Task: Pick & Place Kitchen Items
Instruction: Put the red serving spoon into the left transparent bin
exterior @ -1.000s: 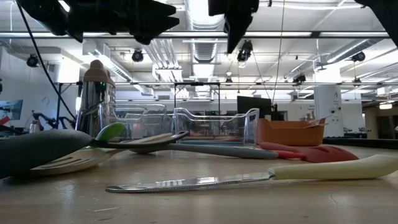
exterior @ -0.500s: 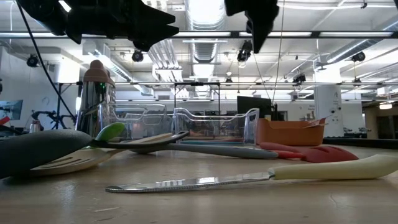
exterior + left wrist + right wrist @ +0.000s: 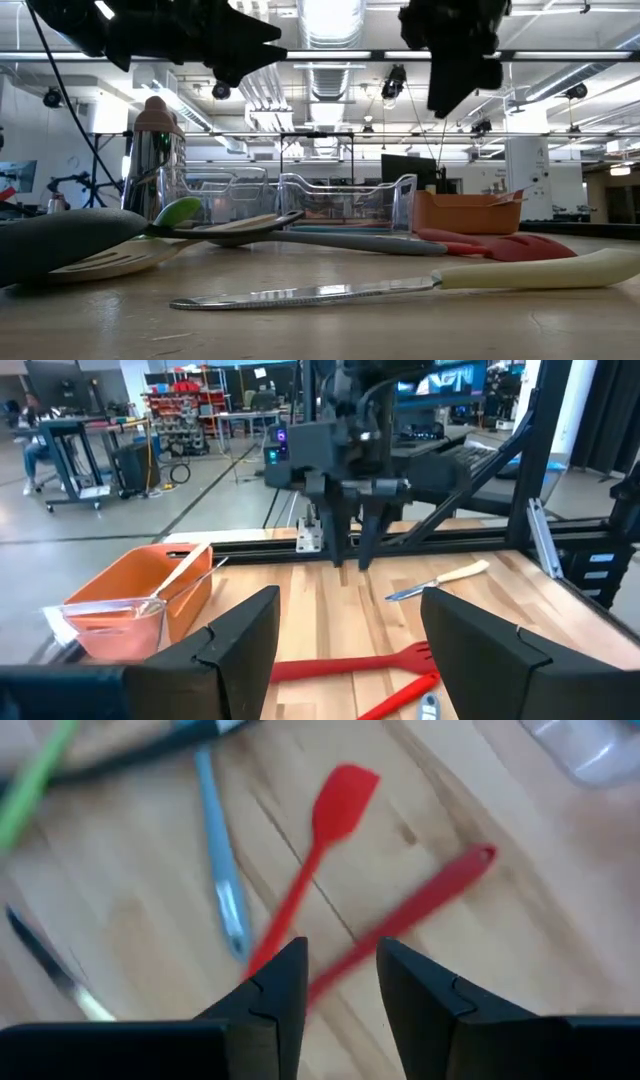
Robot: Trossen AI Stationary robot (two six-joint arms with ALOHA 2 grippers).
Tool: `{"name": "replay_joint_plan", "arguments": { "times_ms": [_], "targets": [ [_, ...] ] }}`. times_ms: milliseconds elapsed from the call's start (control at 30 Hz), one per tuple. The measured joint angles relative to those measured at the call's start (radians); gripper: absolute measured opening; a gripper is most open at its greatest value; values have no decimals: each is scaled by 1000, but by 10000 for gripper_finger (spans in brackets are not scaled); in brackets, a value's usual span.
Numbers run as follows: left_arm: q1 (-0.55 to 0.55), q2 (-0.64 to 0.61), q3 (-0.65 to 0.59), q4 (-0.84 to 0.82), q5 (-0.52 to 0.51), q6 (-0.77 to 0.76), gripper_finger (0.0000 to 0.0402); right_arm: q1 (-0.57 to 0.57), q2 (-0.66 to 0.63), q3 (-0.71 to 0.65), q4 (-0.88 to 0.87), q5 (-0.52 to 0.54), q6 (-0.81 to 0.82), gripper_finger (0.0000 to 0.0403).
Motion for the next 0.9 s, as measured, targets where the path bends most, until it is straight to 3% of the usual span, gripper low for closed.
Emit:
{"name": "replay_joint_plan", "arguments": {
  "times_ms": [333, 900],
  "targets": [
    [0, 0, 0, -86, 1, -35, 245, -46, -11, -226, 238, 38, 265, 155],
    [0, -2, 1, -72, 4, -33, 245, -206, 61, -303, 359, 46, 239, 230]
  ]
}}
